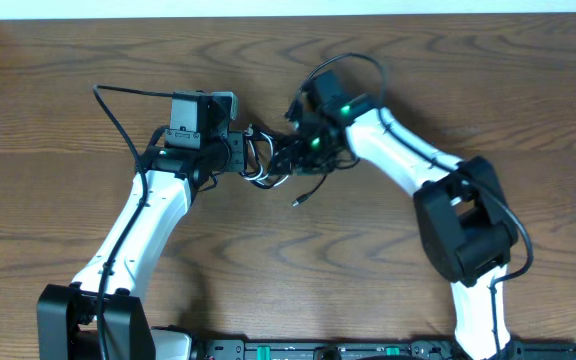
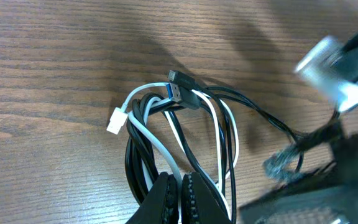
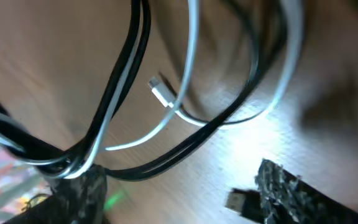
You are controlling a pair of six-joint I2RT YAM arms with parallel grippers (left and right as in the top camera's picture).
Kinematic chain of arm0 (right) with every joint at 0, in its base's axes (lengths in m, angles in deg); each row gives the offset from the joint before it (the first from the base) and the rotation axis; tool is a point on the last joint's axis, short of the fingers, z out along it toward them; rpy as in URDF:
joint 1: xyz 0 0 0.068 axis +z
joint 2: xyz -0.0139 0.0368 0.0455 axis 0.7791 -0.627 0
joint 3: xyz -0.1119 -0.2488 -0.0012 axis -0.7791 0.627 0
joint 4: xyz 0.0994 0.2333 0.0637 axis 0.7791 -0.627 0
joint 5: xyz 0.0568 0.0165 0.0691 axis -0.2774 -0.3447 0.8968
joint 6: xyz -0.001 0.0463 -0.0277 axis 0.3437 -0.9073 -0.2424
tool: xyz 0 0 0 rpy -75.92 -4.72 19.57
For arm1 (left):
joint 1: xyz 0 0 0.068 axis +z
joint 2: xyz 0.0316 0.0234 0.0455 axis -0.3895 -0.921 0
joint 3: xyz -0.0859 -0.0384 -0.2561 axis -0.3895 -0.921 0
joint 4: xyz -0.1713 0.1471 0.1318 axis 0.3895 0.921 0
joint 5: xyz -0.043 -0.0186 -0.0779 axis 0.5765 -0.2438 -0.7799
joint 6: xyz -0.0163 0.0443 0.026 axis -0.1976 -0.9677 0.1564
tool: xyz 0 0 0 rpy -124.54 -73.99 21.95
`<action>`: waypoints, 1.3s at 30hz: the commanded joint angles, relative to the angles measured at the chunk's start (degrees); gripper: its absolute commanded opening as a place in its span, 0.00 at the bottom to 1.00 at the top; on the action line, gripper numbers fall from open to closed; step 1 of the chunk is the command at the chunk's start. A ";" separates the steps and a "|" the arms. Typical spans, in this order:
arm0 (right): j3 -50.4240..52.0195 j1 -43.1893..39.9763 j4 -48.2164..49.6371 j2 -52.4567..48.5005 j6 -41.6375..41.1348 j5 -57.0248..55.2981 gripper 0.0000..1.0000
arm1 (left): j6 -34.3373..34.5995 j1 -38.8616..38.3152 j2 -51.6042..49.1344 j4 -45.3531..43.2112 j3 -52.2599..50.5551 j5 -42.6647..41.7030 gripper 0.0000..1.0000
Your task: Untangle cables
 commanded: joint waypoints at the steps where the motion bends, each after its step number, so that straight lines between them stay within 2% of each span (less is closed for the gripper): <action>1: 0.55 3.23 0.39 1.33 -10.45 -5.81 0.75 | 2.03 0.20 -0.11 -0.02 0.59 1.49 0.07; 5: 0.55 4.83 2.75 1.33 -14.47 -6.78 0.75 | 7.21 0.20 -0.11 0.09 0.59 5.09 0.07; 13: 0.90 4.92 5.03 1.33 -18.49 -7.21 0.76 | 19.85 0.20 -0.11 -0.13 0.59 5.31 0.08; 16: 1.66 4.90 4.92 1.33 -18.86 -7.10 0.72 | 23.26 0.20 -0.11 -0.13 0.59 6.03 0.07; 19: 2.49 4.42 3.69 1.33 -22.25 -6.97 0.64 | 32.22 0.20 -0.11 0.66 0.59 11.04 0.07; 22: 2.51 2.36 2.62 1.33 -22.56 -3.06 0.61 | 42.64 0.20 -0.11 2.95 0.59 16.15 0.07; 24: 2.51 0.79 2.67 1.33 -22.56 1.05 0.61 | 46.21 0.20 -0.11 3.93 0.59 17.07 0.08; 28: 2.51 -2.25 2.58 1.33 -24.22 8.52 0.64 | 47.39 0.20 -0.11 4.00 0.59 17.05 0.07; 32: 2.80 -2.40 2.16 1.33 -28.72 7.65 0.52 | 47.89 0.20 -0.11 4.04 0.59 17.03 0.08; 34: 3.30 -1.27 2.19 1.33 -34.21 5.55 0.48 | 48.02 0.20 -0.11 4.07 0.59 17.03 0.07; 38: 3.45 1.86 2.69 1.33 -46.38 -0.31 0.47 | 48.00 0.20 -0.11 4.09 0.59 17.03 0.08; 39: 3.48 3.23 4.11 1.33 -50.21 -2.10 0.51 | 48.00 0.20 -0.11 4.11 0.59 17.00 0.07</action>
